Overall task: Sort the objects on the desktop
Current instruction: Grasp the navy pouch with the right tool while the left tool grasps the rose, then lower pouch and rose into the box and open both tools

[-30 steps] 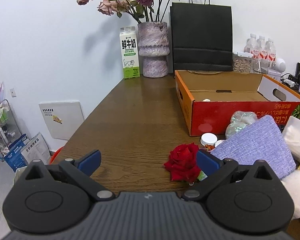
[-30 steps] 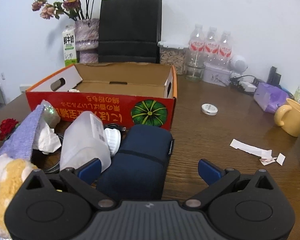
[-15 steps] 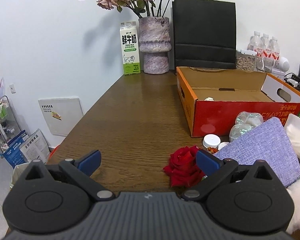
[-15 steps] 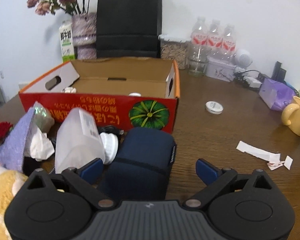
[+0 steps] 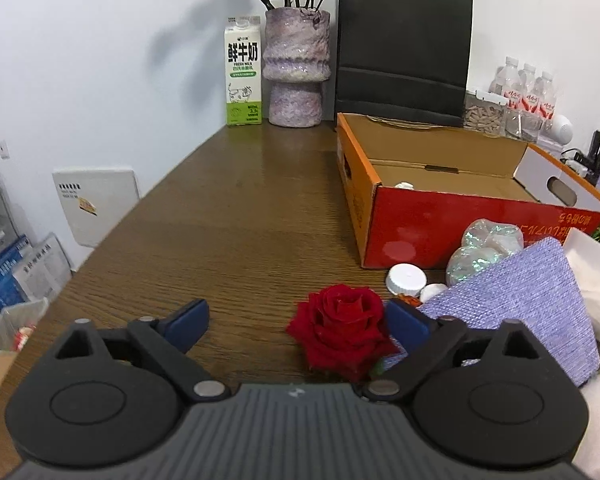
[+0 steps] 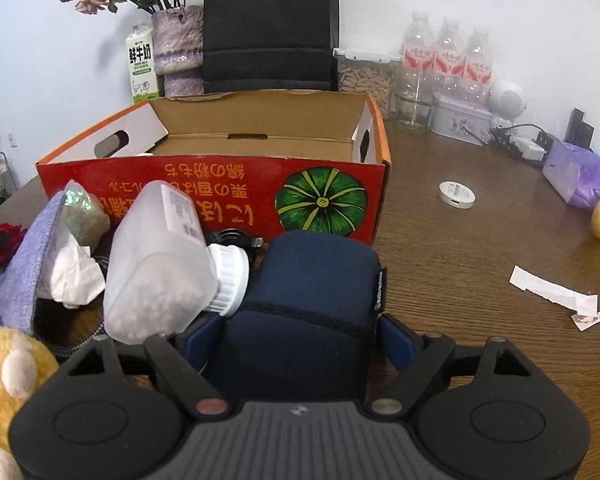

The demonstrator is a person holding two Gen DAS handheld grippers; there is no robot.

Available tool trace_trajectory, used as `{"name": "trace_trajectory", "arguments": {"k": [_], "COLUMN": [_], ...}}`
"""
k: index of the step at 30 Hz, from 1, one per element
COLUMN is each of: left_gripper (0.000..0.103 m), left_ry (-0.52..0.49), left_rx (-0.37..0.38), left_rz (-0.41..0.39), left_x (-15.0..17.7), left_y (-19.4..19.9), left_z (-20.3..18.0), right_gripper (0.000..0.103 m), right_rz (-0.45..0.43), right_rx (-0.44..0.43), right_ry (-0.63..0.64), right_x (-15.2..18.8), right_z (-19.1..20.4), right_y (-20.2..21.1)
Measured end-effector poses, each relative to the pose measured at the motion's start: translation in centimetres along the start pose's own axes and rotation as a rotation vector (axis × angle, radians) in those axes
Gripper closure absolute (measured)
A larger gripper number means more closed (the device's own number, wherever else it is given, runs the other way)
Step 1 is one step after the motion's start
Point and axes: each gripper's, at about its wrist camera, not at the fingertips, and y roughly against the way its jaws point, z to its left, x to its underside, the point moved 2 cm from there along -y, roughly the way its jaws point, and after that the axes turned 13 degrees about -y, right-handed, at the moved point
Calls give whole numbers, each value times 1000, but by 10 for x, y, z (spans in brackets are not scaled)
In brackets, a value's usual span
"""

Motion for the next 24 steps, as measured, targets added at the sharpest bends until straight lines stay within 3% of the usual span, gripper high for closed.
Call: {"name": "trace_trajectory", "arguments": {"k": [1,5,6,15,24], "left_gripper": [16,60,64,68,68], "left_ry": [5,33,40,54,58], "left_rx": [13,65,65,41,30], "left_rz": [-2,3,6,-30,-77], "left_x": [0,1,1,1,-6], "left_y": [-1,-5,-5,8,28], "left_z": [-1,-3,-3,2,3], "right_gripper": [22,26,29,40,41], "right_rz": [-5,-17,-21,-61,-129], "right_rx": [-4,-11,-10,-1,-13], "right_ry": [2,6,9,14,-10], "right_x": [1,2,3,7,5], "right_z": [0,1,1,-3,-9], "right_y": [1,4,4,21,44]}}
